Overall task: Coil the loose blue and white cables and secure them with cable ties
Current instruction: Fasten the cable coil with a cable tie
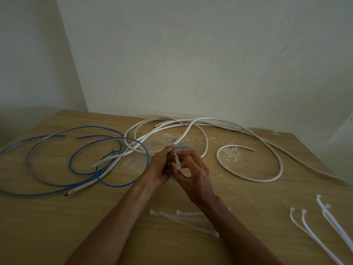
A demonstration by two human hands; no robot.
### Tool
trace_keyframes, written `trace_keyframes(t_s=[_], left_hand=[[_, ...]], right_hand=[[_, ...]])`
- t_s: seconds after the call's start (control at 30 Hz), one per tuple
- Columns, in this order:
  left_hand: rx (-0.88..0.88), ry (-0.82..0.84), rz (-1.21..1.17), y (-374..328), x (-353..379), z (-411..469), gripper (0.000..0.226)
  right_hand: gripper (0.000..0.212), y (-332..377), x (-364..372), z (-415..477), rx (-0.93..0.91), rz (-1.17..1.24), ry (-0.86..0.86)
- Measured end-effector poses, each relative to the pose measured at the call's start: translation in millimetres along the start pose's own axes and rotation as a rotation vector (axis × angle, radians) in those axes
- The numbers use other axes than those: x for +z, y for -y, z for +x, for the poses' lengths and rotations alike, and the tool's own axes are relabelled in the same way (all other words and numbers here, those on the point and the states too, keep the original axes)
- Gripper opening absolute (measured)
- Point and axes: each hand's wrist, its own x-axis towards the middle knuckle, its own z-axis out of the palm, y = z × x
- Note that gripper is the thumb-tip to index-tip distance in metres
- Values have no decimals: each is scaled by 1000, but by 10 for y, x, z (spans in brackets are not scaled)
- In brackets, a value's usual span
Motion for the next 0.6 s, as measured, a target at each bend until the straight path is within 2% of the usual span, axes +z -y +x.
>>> trace_keyframes(t_s=[0.1,0.17,0.2,0.27,0.33,0.43,0.6], left_hand=[[-43,69,-84,-18,-36,6,33],[9,45,-71,-15,-69,47,27],[80,-4,9,-3,-90,78,23],[296,-141,325,17,-111,98,16],[540,-183,593,54,-92,76,12],[732,-35,694,123,29,-12,10],[857,52,764,186,110,-39,16]], right_hand=[[26,-2,-18,8,-9,-3,-1],[23,-8,-18,8,26,17,7],[22,-8,-16,5,74,47,2],[22,3,-35,14,235,156,-48],[22,27,-93,61,451,315,-144],[15,6,-235,159,649,481,-292],[12,-23,-356,228,668,507,-311]])
